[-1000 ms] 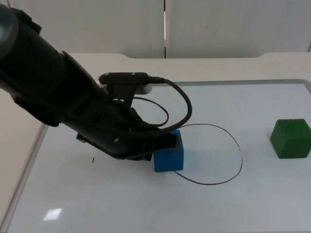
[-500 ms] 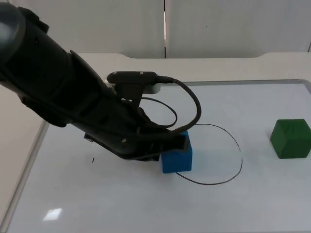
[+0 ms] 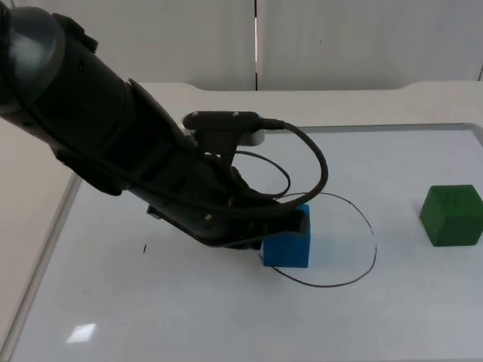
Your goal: Push the two cubes into the marked area.
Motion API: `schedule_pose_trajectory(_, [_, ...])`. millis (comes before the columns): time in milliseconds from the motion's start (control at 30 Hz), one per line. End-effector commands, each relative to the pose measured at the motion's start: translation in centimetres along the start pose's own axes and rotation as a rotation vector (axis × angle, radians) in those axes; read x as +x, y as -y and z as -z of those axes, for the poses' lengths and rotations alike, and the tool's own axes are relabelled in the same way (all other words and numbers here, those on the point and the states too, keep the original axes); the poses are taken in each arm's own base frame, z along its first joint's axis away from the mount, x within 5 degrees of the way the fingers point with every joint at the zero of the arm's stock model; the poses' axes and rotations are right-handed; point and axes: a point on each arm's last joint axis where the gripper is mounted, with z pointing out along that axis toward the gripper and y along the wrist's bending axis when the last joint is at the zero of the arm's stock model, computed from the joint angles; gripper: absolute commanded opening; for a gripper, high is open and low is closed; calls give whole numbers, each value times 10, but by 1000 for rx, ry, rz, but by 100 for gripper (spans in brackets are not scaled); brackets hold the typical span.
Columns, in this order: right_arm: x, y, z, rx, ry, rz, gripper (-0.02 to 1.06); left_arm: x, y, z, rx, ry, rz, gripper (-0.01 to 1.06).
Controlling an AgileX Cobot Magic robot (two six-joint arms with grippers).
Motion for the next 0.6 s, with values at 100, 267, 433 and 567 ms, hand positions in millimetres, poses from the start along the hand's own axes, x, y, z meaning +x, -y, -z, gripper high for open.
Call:
schedule_pose_trajectory(100, [0, 0, 0, -5, 5, -2, 105, -1, 3, 0, 10, 0, 5, 0])
schedule_pose_trajectory(267, [0, 0, 0, -5, 5, -2, 105, 0, 4, 0, 22, -8, 12, 0])
schedule_pose_trajectory(433, [0, 0, 0, -5, 5, -2, 105, 0, 4, 0, 18, -5, 11, 0])
schedule_pose_trajectory(567, [0, 0, 0, -5, 5, -2, 105, 0, 4, 0, 17, -4, 11, 0])
